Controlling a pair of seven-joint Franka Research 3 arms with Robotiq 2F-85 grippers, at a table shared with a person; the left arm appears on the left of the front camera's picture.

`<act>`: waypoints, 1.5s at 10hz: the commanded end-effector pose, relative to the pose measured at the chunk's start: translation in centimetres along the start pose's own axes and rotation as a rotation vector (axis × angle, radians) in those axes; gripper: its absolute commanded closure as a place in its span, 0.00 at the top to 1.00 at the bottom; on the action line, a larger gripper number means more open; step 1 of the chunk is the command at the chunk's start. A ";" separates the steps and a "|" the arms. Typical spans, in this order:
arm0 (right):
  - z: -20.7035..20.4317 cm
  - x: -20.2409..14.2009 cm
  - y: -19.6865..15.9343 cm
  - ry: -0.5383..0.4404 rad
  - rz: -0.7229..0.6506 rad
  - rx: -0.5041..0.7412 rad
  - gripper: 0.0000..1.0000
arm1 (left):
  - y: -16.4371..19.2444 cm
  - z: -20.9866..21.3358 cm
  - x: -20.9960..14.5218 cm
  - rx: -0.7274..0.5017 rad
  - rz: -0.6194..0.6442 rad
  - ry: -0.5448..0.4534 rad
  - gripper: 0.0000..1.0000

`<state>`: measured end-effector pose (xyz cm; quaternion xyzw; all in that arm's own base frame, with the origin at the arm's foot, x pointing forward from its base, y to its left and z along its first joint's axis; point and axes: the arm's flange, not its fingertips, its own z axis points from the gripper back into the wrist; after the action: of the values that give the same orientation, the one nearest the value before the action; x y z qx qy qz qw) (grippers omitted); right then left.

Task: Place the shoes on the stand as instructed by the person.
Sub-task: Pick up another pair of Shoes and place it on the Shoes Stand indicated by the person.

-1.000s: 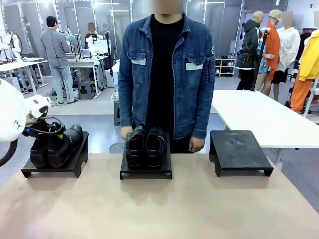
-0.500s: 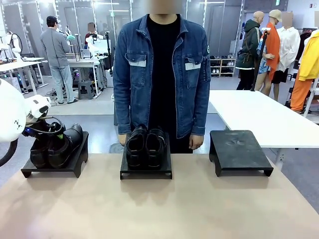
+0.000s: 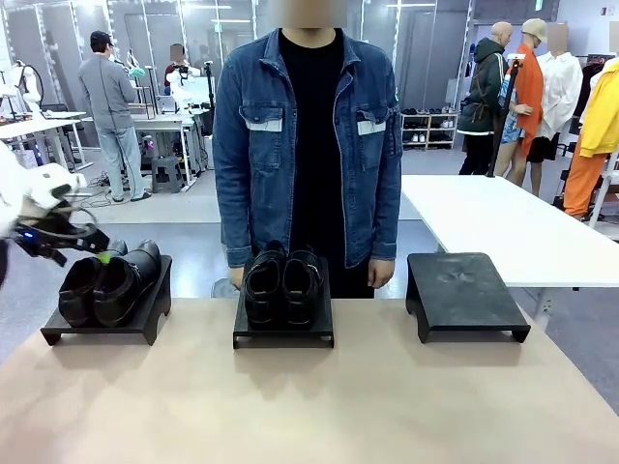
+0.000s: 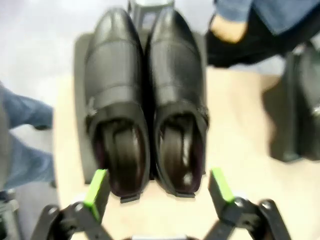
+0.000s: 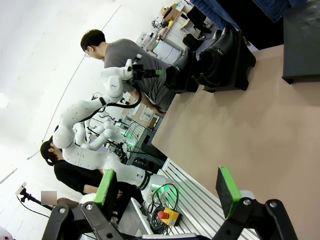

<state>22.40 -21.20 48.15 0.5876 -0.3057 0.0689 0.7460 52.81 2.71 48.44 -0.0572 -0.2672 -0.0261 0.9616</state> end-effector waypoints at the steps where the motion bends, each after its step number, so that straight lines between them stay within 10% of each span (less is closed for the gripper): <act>1: 0.2 0.0 0.1 -0.002 0.022 0.005 1.00 | 4.0 5.6 -2.4 -0.121 -0.044 0.079 0.99; 10: 0.2 0.0 0.1 -0.002 0.022 0.005 1.00 | 16.6 9.5 -20.9 -1.127 0.099 0.066 0.99; 15: 0.2 0.0 0.1 -0.002 0.022 0.005 1.00 | 16.3 8.9 -23.0 -1.179 0.133 0.053 0.99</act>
<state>22.43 -21.22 48.09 0.5880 -0.3050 0.0684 0.7460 30.64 20.65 41.93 -0.6011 -0.1773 -0.1007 0.7727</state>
